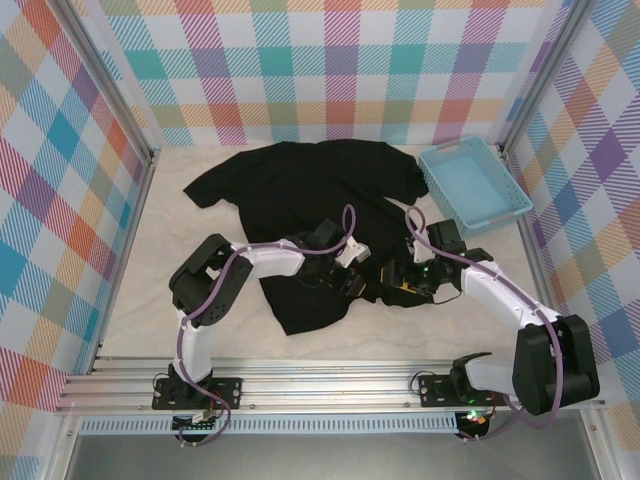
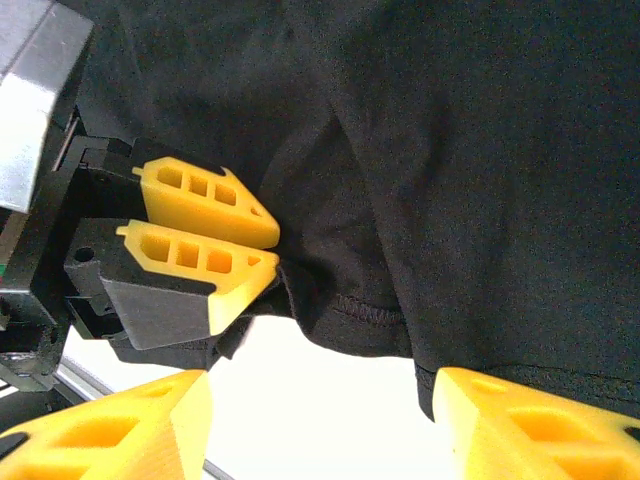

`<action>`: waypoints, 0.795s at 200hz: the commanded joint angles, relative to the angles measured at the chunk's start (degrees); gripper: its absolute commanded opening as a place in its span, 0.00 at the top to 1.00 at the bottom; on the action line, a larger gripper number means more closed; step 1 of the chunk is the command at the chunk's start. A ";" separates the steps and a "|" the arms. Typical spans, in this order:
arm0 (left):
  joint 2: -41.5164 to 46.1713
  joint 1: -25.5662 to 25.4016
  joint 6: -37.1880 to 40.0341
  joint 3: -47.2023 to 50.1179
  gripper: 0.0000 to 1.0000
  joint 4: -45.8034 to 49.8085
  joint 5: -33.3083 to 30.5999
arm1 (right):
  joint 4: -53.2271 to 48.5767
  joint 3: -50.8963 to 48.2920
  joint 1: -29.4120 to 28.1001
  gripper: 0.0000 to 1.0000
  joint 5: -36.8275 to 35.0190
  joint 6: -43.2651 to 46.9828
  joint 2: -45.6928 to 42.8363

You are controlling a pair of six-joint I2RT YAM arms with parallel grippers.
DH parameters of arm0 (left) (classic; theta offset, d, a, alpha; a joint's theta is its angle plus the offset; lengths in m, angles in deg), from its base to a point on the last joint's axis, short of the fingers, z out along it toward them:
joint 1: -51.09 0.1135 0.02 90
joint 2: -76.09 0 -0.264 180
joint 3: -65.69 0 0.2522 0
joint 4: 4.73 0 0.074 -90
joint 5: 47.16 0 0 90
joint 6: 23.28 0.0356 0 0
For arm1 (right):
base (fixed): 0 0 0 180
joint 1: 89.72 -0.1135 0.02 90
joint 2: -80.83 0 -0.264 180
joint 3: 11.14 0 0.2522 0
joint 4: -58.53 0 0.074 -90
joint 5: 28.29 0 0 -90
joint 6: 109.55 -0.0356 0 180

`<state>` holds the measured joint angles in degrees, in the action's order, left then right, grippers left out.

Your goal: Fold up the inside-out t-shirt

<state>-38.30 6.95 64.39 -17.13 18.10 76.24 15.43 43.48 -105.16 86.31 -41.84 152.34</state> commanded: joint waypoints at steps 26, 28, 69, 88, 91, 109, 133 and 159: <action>-2.18 -1.55 2.46 -2.66 0.75 3.16 0.44 | 0.77 0.32 -0.33 0.40 0.07 -0.51 0.51; -2.16 -1.60 2.47 -2.66 0.75 3.16 0.39 | 0.71 0.30 -0.34 0.40 0.05 -0.49 0.51; -3.14 -2.75 4.79 -4.27 0.77 5.99 -0.10 | 0.75 0.24 -0.38 0.40 -0.22 -0.30 0.50; -3.23 -3.39 6.45 -4.90 0.88 8.57 -1.05 | 0.66 0.24 -0.37 0.40 -0.34 -0.13 0.59; -3.28 -3.47 6.66 -5.07 0.91 8.87 -1.33 | 0.62 0.30 -0.36 0.40 -0.39 -0.13 0.58; -2.25 -3.67 6.98 -4.59 1.00 8.65 -1.89 | 0.22 0.70 -0.38 0.40 -0.66 0.24 0.49; 1.87 -3.42 2.73 -1.42 1.00 2.07 -2.08 | -1.68 1.82 -0.38 0.40 -2.37 1.05 -0.36; 7.12 -1.88 -3.60 3.20 1.00 -6.32 -1.22 | -2.15 1.57 -0.36 0.40 -4.47 1.69 -4.00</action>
<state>-38.39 3.76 67.03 -18.09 20.61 74.45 14.68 43.70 -105.19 84.17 -41.47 152.25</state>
